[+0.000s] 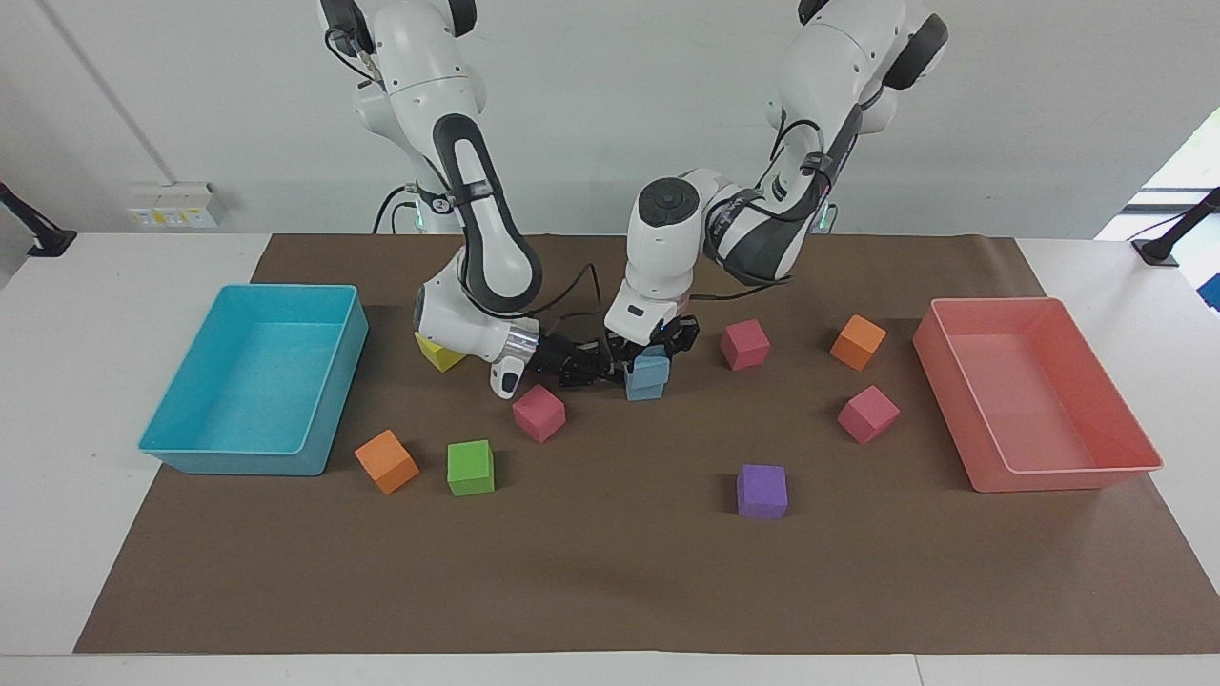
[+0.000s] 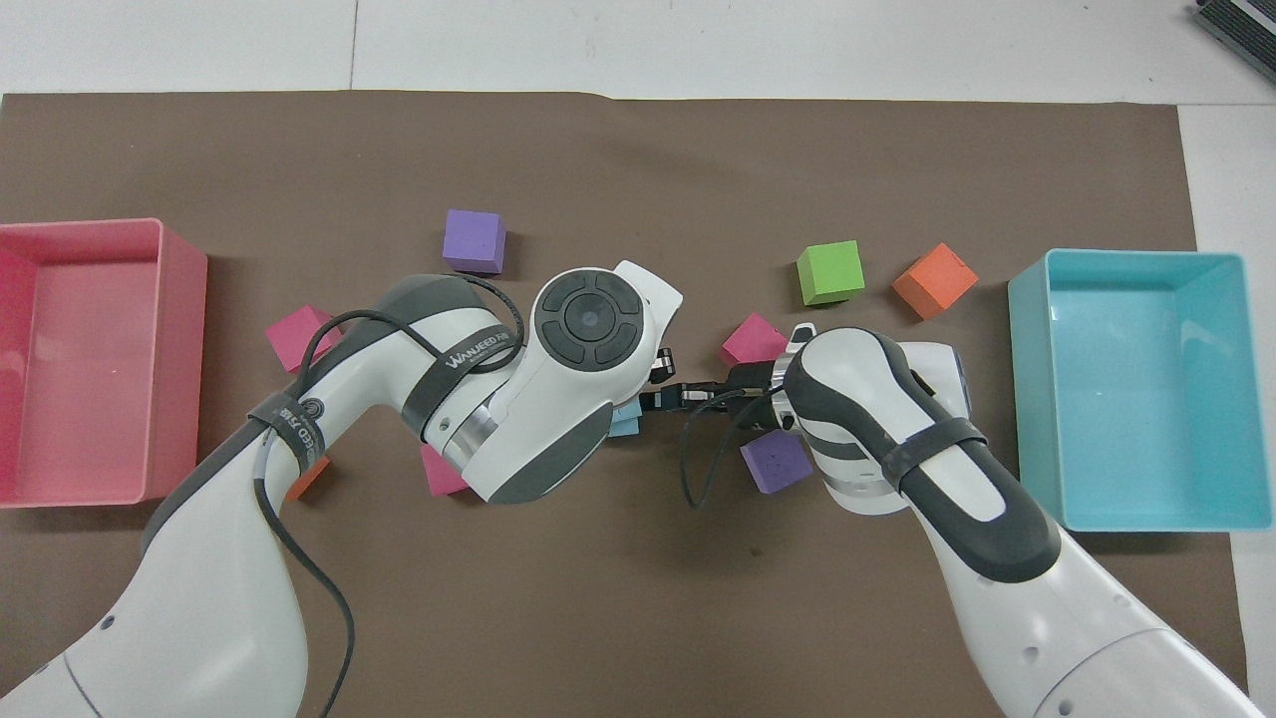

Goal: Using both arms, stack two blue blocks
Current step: 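Lower the held cube onto the centered blue cube with the left gripper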

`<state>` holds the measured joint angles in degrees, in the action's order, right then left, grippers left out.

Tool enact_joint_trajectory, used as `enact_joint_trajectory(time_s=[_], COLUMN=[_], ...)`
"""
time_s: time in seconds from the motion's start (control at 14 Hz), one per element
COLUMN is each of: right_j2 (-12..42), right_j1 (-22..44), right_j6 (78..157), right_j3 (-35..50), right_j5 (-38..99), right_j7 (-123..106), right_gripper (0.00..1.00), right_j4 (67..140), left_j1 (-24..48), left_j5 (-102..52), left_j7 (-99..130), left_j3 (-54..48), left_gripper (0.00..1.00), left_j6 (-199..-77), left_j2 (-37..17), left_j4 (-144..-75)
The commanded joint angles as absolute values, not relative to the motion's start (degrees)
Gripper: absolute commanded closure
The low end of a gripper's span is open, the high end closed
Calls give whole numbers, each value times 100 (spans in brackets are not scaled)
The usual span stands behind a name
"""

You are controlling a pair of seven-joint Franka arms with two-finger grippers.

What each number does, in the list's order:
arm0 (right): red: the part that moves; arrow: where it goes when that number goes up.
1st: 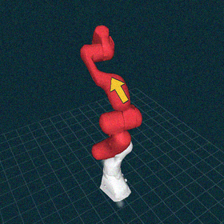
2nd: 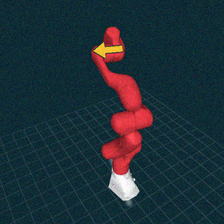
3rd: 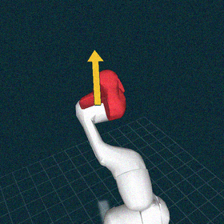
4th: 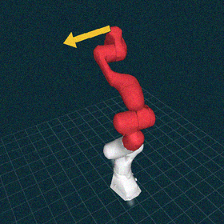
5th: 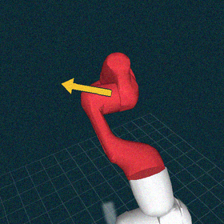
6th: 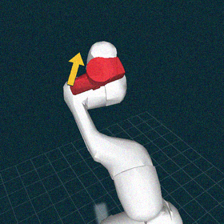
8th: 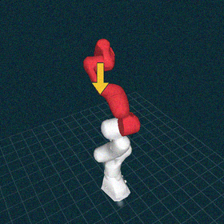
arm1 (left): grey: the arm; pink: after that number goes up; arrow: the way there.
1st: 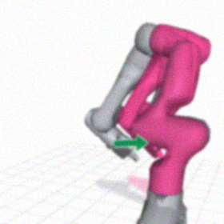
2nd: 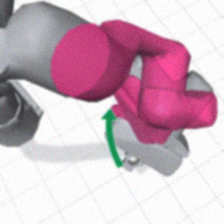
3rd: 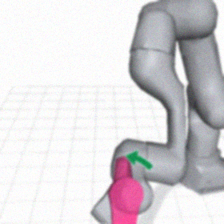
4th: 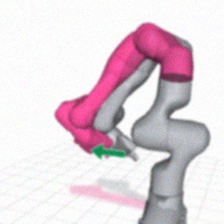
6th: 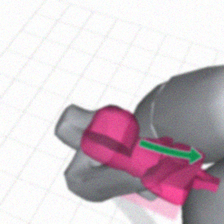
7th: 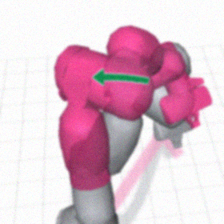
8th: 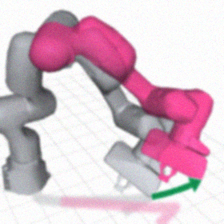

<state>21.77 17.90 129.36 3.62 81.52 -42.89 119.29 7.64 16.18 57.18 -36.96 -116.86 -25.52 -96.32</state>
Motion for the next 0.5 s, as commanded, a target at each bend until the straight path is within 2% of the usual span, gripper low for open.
enact_joint_trajectory(time_s=[0.0,0.43], right_j2=[2057,2057], right_j1=[1758,1758], right_j6=[12920,12920], right_j3=[387,387], right_j5=[8358,8358], right_j7=[-4482,-4482], right_gripper=[100,100], right_j4=[12067,12067], left_j1=[817,817], left_j5=[1775,1775], left_j7=[5854,5854], left_j3=[-3648,-3656], left_gripper=[100,100], left_j6=[-11751,-11672], left_j2=[-2531,-2531], left_j4=[-9694,-9686])
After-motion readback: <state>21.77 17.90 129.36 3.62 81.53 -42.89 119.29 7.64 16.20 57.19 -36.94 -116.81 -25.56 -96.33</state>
